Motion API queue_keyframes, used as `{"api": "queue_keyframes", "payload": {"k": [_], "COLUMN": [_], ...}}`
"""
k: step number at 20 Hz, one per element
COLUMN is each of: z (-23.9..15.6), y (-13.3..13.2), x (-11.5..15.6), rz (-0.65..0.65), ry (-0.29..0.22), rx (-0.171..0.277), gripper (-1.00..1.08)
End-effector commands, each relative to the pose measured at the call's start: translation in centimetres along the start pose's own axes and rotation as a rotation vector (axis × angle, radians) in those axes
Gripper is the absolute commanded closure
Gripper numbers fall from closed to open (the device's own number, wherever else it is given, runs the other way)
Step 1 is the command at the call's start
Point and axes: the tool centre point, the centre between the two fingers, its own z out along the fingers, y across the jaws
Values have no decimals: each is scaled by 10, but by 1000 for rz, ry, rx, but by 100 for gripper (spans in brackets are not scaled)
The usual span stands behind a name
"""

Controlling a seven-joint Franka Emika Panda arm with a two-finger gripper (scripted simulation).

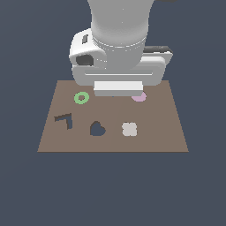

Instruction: Insert a designated object into the corresponding slot on a board.

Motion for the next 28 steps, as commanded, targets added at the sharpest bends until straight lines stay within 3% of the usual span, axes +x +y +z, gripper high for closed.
{"api": "queue_keyframes", "payload": {"k": [1, 14, 28], "z": [0, 12, 53], "y": [0, 9, 28], "x": [0, -9, -43], "rz": [0, 137, 577], "ry": [0, 5, 19], "rx": [0, 0, -1], "gripper": [-92, -92, -92]}}
